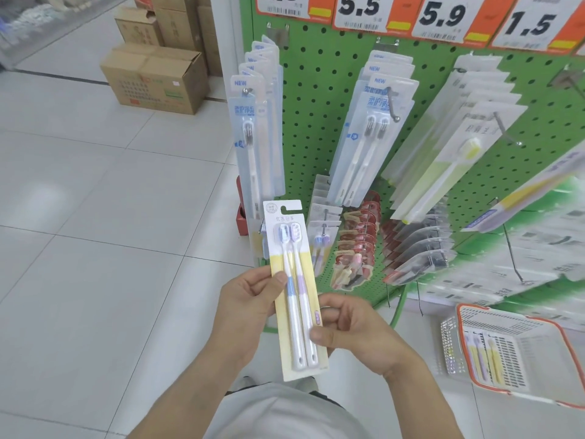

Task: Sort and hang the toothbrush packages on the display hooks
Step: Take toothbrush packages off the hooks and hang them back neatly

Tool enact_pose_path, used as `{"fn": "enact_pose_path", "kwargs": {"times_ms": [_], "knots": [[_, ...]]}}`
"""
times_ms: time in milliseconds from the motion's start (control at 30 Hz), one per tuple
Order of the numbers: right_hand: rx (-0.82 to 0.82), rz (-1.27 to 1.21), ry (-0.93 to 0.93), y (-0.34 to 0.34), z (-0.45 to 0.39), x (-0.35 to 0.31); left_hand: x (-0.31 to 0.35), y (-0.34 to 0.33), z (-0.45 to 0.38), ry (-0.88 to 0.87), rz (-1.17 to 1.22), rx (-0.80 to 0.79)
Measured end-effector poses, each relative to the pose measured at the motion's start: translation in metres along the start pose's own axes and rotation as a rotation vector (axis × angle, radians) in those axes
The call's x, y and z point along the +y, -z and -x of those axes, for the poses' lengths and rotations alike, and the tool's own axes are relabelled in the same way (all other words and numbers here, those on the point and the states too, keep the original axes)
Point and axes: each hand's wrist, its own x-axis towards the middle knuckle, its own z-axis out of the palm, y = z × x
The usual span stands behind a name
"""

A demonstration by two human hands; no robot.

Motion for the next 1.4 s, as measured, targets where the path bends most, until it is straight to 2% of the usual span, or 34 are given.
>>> {"fn": "enact_pose_path", "kwargs": {"times_ms": [200,300,533,700,867,967,1100,1400], "knots": [[0.056,-0.066,0.06,-0.001,0.004,0.005,-0.001,0.002,0.004,0.046,-0.123,-0.177],[0.114,-0.071,0.039,-0.002,0.006,0.004,-0.003,0.001,0.005,0.039,-0.117,-0.164],[0.153,-0.076,0.039,-0.002,0.005,0.009,-0.001,0.004,0.001,0.142,-0.143,-0.14],[0.176,-0.08,0.044,-0.004,0.008,0.011,-0.004,0.007,0.0,0.168,-0.241,-0.242],[0.147,-0.088,0.01,-0.002,0.01,0.007,-0.012,0.008,0.002,0.165,-0.119,-0.204],[0.131,-0.086,0.003,-0.001,0.01,0.005,-0.012,0.005,0.003,0.193,-0.08,-0.238],[0.152,-0.061,0.018,0.003,0.009,0.006,-0.009,0.005,0.002,0.198,-0.152,-0.305],[0.162,-0.075,0.027,0.003,0.01,0.004,-0.008,0.007,-0.002,0.171,-0.232,-0.338]]}}
